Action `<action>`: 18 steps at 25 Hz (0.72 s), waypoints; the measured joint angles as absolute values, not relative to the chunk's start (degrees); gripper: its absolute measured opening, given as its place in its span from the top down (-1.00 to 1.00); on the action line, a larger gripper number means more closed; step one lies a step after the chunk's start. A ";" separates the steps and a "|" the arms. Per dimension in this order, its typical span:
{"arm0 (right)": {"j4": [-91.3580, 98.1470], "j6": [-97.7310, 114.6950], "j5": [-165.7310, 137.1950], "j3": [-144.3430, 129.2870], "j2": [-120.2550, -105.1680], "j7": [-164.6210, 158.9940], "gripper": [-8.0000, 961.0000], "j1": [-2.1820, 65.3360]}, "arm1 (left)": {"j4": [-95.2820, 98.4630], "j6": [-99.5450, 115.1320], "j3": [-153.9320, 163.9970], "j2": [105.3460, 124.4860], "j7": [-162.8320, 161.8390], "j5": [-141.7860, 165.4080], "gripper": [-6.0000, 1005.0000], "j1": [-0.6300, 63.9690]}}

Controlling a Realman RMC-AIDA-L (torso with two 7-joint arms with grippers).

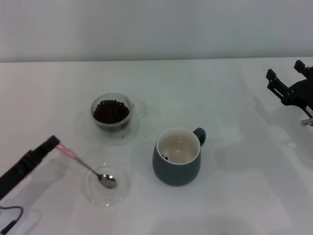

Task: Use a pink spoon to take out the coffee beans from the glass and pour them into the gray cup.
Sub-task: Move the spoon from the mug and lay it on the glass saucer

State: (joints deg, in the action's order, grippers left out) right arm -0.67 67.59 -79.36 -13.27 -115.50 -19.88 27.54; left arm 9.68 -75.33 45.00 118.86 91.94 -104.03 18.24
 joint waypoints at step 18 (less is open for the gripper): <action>0.22 67.49 -79.36 -13.27 -115.49 -19.86 -0.73 27.57 | 6.43 -72.13 44.79 119.27 101.66 -99.87 0.70 22.43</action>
